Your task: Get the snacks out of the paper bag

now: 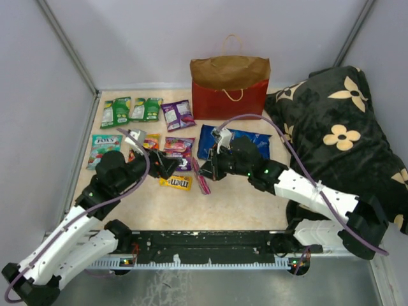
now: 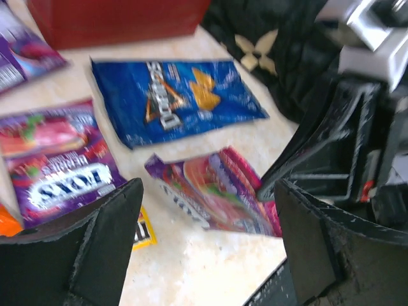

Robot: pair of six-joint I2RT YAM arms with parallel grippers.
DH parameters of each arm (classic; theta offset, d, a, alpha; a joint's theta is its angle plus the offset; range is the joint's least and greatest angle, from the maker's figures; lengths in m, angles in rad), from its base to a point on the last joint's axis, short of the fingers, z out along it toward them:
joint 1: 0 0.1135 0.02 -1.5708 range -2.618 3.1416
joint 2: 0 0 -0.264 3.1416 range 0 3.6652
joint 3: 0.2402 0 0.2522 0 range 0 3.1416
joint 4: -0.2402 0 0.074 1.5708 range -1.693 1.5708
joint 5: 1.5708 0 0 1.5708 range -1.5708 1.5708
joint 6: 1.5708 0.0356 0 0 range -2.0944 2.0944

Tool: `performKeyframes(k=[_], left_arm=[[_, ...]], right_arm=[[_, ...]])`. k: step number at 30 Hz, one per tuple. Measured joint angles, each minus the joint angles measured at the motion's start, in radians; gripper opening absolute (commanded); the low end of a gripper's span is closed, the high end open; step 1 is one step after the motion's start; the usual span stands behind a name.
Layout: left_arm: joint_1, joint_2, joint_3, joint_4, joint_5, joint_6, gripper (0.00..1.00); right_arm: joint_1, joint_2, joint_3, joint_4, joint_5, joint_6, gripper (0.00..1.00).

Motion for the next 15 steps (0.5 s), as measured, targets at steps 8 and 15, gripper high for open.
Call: performKeyframes(k=[8, 15], left_arm=[[0.001, 0.005, 0.121, -0.014, -0.082, 0.042, 0.87], [0.002, 0.106, 0.071, -0.019, -0.048, 0.034, 0.84]], right_arm=[[-0.047, -0.055, -0.130, 0.134, -0.041, 0.058, 0.00], [-0.353, -0.079, -0.548, 0.268, -0.073, 0.193, 0.00]])
